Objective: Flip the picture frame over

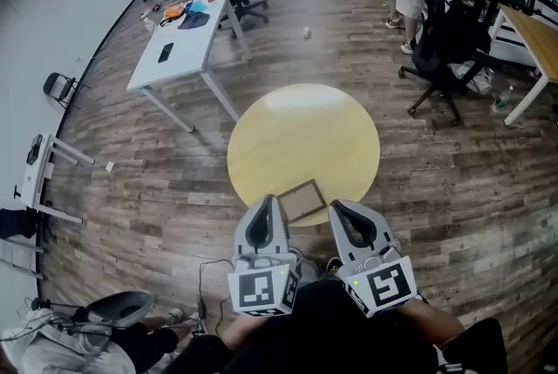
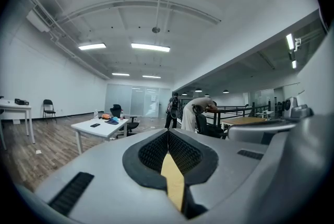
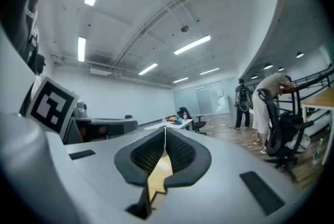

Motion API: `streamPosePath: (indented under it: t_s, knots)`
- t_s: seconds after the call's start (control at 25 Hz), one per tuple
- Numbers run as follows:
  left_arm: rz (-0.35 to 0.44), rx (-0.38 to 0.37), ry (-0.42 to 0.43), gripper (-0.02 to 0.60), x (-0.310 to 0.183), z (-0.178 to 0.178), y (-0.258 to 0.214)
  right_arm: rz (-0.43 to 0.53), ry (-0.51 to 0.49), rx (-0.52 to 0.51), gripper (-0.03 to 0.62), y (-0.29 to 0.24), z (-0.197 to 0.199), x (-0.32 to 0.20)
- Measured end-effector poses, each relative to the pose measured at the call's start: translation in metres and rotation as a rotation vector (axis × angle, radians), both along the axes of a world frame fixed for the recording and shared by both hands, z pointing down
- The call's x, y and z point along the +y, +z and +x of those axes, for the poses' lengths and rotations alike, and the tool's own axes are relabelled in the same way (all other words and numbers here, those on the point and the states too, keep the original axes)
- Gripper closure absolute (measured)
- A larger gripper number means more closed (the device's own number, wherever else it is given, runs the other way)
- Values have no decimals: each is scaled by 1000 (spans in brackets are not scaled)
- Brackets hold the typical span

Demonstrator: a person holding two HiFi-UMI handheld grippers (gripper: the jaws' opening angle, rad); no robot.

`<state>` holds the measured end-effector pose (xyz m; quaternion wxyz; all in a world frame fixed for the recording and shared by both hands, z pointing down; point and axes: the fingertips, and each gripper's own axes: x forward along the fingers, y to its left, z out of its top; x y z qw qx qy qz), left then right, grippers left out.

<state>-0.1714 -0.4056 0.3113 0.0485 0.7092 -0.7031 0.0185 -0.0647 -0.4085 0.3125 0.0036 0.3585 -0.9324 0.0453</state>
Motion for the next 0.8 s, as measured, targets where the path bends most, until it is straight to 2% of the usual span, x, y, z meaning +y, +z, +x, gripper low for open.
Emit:
streamPosePath:
  t_s: [0.16, 0.28, 0.36, 0.52, 0.8]
  knots:
    - [-25, -9, -21, 559, 0, -12, 13, -5, -231, 277, 572, 42, -36, 12]
    - [-38, -11, -33, 560, 2, -29, 32, 72, -363, 450, 572, 85, -65, 14]
    - [-34, -13, -45, 560, -2, -44, 42, 118, -446, 528, 572, 114, -85, 6]
    - [-91, 25, -78, 560, 6, -58, 60, 143, -647, 674, 572, 172, -107, 17]
    - [-160, 38, -106, 560, -3, -83, 107, 86, -792, 850, 571, 277, -136, 13]
